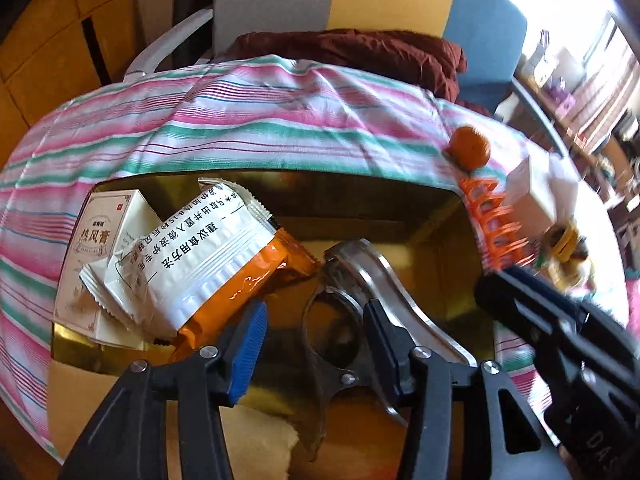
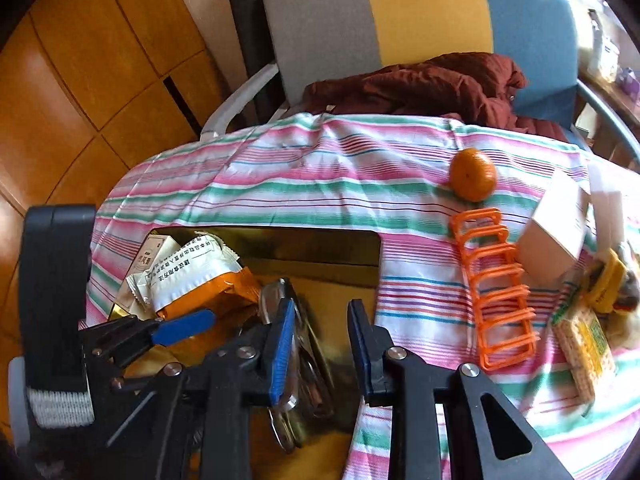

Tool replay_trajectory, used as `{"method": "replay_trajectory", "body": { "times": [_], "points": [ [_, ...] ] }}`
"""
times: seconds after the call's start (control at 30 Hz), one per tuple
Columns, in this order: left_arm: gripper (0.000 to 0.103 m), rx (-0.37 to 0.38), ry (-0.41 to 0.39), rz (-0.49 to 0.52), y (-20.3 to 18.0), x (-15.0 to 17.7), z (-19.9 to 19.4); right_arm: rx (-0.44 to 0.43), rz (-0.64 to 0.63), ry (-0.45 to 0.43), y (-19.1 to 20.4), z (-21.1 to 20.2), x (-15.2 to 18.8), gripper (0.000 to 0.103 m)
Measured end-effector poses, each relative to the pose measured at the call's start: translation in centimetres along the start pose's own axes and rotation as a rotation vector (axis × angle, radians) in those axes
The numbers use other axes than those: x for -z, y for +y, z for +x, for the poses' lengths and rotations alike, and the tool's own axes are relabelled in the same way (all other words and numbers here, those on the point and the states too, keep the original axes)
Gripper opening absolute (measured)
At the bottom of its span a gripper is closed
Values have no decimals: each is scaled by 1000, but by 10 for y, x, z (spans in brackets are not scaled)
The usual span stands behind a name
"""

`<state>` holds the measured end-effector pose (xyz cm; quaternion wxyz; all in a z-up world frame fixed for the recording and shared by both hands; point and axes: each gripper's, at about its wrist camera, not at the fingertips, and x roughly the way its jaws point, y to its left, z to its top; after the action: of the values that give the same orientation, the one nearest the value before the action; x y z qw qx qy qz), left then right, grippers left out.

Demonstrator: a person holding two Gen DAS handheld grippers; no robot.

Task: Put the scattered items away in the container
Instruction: 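Carry both clips into the gold tin and open both tools to release, then move both tools back to the yellow glove and cream sock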

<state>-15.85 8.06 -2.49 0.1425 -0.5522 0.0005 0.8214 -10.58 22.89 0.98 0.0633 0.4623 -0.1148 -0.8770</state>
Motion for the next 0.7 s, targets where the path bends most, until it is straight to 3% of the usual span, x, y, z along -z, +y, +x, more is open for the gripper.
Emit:
{"method": "replay_trajectory", "body": {
  "times": [0.1, 0.2, 0.37, 0.7],
  "points": [
    [51, 16, -21, -37, -1, 1, -8, -24, 45, -28, -12, -16, 9, 30],
    [51, 46, -48, -64, -5, 7, -16, -44, 90, -41, -22, -28, 19, 40],
    [51, 102, -66, -88, -16, 22, -22, -57, 130, -54, -38, -42, 34, 40],
    [51, 159, -144, 20, -65, 55, -45, -46, 192, -86, -74, -67, 64, 40]
  ]
}}
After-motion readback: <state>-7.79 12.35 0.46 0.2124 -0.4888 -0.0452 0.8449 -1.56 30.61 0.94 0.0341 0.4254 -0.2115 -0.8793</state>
